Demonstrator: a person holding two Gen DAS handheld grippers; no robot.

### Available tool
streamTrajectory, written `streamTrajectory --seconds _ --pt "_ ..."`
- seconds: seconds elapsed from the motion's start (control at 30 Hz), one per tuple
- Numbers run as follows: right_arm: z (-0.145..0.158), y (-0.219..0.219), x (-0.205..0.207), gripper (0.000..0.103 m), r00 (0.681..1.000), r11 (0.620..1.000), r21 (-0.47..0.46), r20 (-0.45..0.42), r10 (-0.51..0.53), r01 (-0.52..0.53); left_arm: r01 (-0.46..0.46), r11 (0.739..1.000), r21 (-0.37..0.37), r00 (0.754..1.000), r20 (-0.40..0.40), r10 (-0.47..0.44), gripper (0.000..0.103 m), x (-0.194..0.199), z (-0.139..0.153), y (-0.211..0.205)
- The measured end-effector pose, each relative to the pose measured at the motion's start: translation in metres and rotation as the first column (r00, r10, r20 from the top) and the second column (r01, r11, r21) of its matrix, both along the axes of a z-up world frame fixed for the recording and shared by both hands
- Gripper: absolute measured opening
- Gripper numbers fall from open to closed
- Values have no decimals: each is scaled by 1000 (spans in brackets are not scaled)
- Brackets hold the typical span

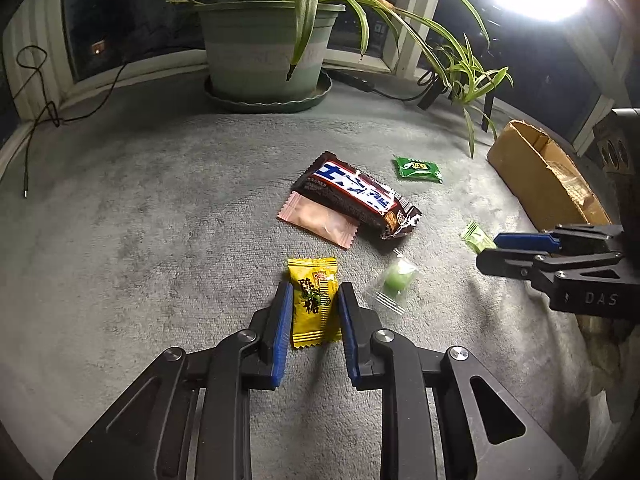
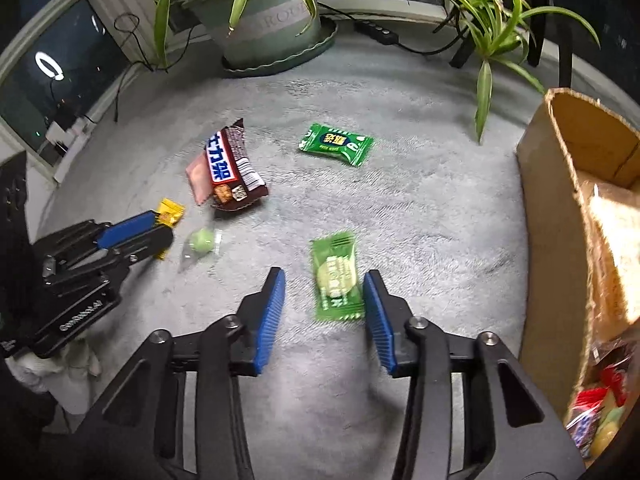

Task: Organize snacks
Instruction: 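Grasp the yellow packet with the left tool while the right tool grasps the green packet, then carry the yellow and green packets into the box and release both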

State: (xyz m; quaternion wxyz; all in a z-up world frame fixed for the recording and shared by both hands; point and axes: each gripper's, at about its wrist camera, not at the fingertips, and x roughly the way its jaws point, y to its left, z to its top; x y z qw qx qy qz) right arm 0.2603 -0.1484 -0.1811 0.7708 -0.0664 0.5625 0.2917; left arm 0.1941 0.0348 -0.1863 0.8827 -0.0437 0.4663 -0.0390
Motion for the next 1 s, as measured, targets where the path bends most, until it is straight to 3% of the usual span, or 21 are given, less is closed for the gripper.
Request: streamTrajectory --seconds 0.17,0.23,0.3,0.73,1.0 --pt "0 18 -11 33 992 988 -137 90 85 -72 6 1000 9 1000 -2 -6 21 -1 0 -1" --pt "1 20 -13 24 989 986 -145 104 103 -87 8 1000 11 1000 -3 -8 21 -3 0 0" --pt "2 20 -14 23 989 985 -149 108 101 -84 8 1000 13 1000 -3 -8 20 -4 0 1" --pt "17 3 -18 22 993 997 -63 105 48 -42 3 1000 -4 1000 27 -3 20 -14 11 -1" --pt "52 -27 -28 22 989 1000 6 147 -3 3 29 999 -33 997 69 -26 20 -21 31 -13"
